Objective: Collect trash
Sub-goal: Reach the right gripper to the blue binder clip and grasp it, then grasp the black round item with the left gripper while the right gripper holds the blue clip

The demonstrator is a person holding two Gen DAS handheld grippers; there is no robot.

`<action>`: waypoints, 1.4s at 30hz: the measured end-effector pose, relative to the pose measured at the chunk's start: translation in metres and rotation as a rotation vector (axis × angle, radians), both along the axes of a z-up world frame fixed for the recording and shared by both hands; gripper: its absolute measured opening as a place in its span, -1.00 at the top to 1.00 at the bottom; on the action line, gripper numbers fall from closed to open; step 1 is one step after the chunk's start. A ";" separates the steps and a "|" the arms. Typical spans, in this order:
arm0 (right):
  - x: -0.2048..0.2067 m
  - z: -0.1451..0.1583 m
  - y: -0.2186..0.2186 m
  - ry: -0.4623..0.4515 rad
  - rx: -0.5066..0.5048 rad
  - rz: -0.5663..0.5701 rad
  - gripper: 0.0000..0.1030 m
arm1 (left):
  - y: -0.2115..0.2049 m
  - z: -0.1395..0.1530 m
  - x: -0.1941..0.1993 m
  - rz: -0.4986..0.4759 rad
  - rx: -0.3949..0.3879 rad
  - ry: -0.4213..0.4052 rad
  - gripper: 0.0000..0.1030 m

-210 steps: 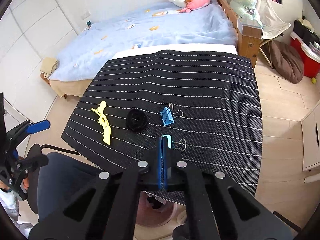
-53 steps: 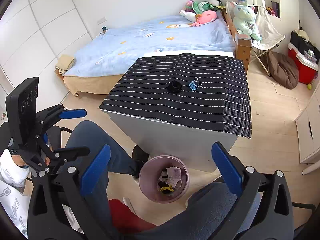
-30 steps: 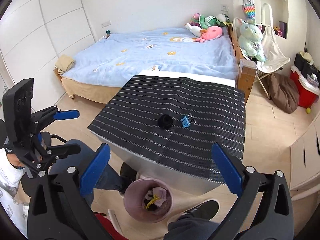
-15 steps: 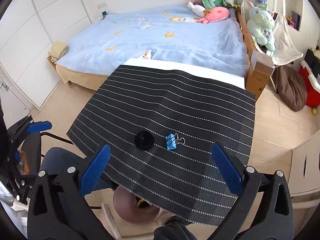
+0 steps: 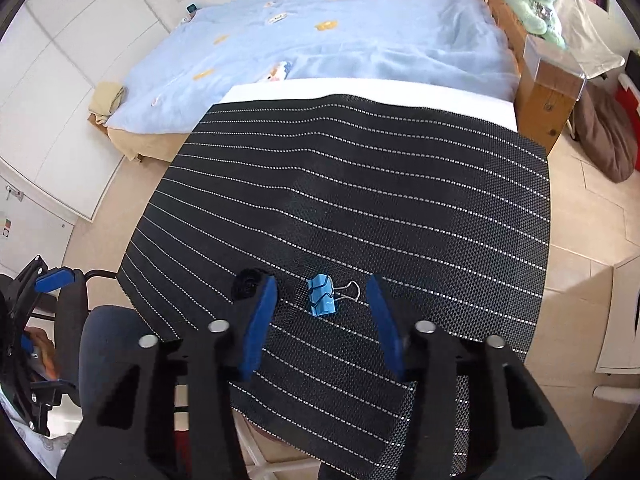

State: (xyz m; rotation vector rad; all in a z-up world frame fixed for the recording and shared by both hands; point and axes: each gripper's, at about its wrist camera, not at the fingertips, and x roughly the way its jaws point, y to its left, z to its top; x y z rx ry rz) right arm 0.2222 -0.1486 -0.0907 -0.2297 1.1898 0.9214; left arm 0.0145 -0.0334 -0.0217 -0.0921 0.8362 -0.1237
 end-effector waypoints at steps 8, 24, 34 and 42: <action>0.002 -0.011 0.003 0.032 0.011 0.009 0.65 | 0.000 -0.004 0.002 -0.001 -0.006 0.014 -0.85; -0.004 0.000 -0.003 0.017 0.053 -0.011 0.98 | -0.006 -0.001 0.016 -0.023 0.004 0.010 -0.85; -0.010 0.018 -0.014 0.000 0.078 -0.020 0.98 | -0.017 0.006 0.046 -0.070 0.022 0.009 -0.85; -0.010 0.025 -0.025 -0.010 0.073 -0.033 0.98 | -0.026 0.001 0.079 -0.125 0.049 0.051 -0.85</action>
